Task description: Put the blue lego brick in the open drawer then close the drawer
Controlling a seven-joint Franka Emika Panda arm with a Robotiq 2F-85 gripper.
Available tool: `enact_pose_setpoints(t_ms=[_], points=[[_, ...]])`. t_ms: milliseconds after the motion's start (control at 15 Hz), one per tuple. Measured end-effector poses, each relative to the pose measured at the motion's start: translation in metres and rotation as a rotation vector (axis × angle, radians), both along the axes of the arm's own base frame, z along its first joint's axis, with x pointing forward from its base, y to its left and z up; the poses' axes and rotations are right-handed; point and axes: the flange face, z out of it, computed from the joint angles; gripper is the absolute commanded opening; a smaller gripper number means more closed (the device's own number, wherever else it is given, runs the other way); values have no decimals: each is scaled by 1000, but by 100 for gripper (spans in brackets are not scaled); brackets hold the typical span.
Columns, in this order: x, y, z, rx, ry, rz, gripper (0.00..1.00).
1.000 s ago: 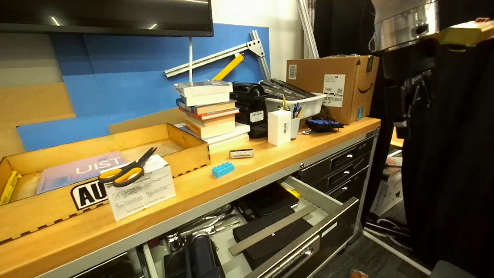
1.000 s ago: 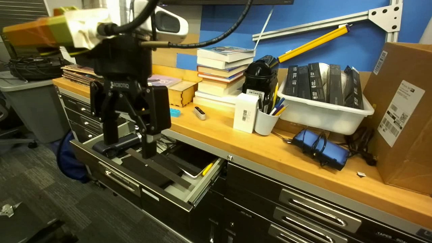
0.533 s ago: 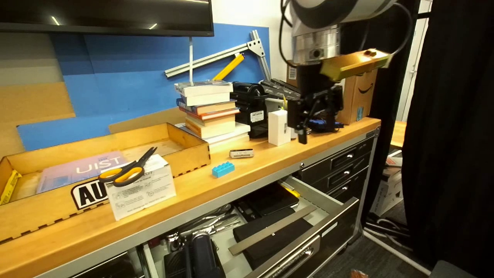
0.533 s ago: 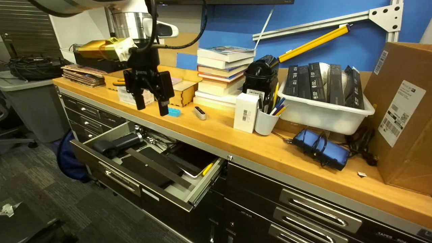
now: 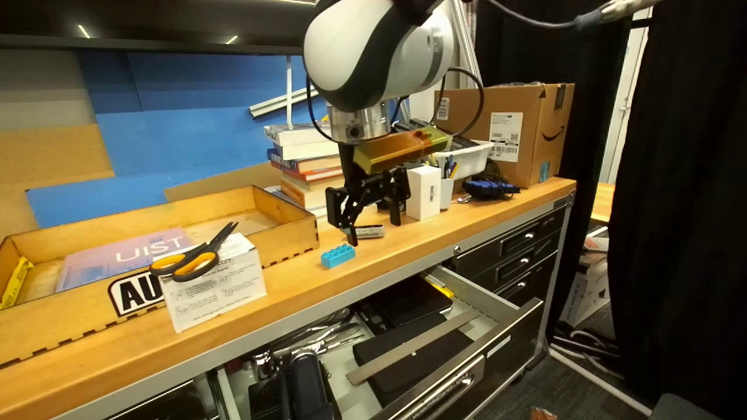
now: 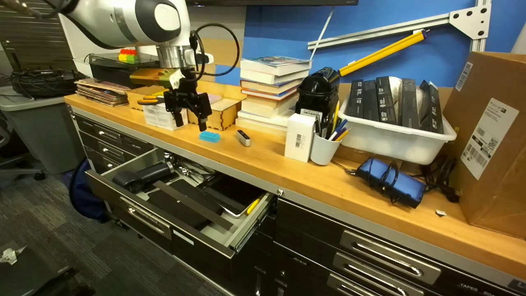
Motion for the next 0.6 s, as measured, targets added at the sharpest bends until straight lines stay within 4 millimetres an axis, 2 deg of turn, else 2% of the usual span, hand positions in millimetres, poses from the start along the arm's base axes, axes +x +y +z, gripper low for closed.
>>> enact_pose_setpoints(t_ms=[333, 600], points=[[46, 9, -22, 23, 13, 59, 100], [68, 15, -41, 35, 22, 75, 100]])
